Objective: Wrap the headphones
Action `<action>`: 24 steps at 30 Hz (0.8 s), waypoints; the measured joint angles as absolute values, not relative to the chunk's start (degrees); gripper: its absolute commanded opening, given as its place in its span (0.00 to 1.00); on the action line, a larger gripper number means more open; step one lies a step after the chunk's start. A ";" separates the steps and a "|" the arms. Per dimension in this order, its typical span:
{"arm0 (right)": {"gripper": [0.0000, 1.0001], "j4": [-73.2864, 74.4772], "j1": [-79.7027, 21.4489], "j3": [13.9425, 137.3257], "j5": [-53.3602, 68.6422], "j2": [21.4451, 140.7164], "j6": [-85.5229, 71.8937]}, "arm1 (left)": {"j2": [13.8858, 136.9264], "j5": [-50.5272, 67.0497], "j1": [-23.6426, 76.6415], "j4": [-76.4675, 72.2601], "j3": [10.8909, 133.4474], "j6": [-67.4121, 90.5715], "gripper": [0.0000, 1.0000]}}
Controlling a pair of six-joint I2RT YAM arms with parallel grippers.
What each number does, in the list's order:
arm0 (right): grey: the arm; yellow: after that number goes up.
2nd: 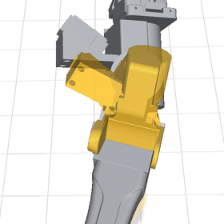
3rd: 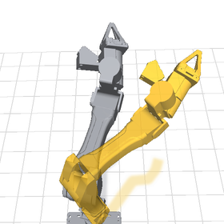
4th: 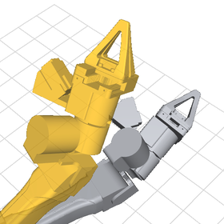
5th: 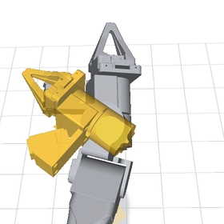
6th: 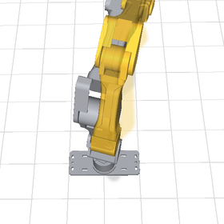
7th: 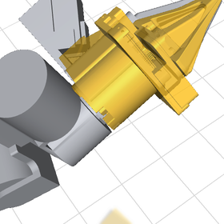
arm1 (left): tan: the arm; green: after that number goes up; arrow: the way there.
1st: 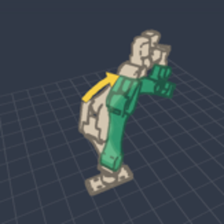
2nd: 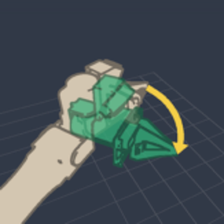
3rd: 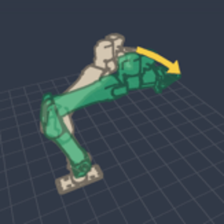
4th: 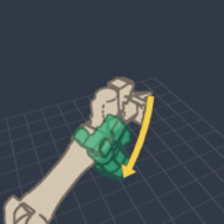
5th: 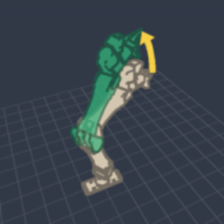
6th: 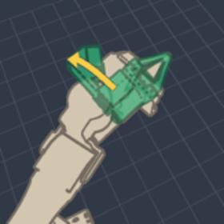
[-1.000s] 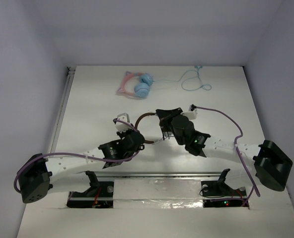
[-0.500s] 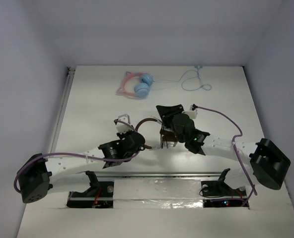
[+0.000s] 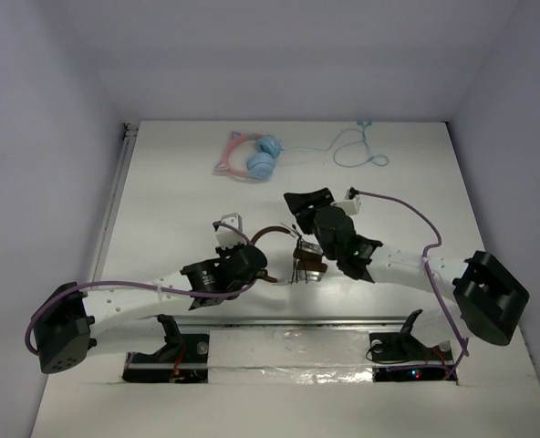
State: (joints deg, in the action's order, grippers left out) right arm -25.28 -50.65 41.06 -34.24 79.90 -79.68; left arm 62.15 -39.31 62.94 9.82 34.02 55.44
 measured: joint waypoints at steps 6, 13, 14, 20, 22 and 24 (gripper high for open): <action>0.75 -19.18 -50.65 46.81 -34.09 73.17 -67.37 | 61.89 -39.13 62.94 10.55 34.30 54.83 0.00; 0.41 -10.44 -50.65 52.90 -36.07 56.14 -51.16 | 62.50 -39.48 62.94 10.24 38.35 51.00 0.00; 0.17 -8.25 -50.65 52.99 -36.42 53.32 -48.93 | 63.09 -39.48 62.94 9.76 39.29 50.26 0.00; 0.00 6.74 -50.65 52.69 -39.94 37.23 -42.54 | 69.97 -37.93 61.54 4.27 43.81 45.17 0.00; 0.00 11.73 -50.63 52.36 -41.32 32.32 -41.54 | 73.28 -36.49 60.01 2.28 45.50 43.18 0.00; 0.00 15.66 -50.63 52.23 -42.65 28.10 -41.15 | 77.21 -34.68 57.98 0.30 47.90 41.28 0.00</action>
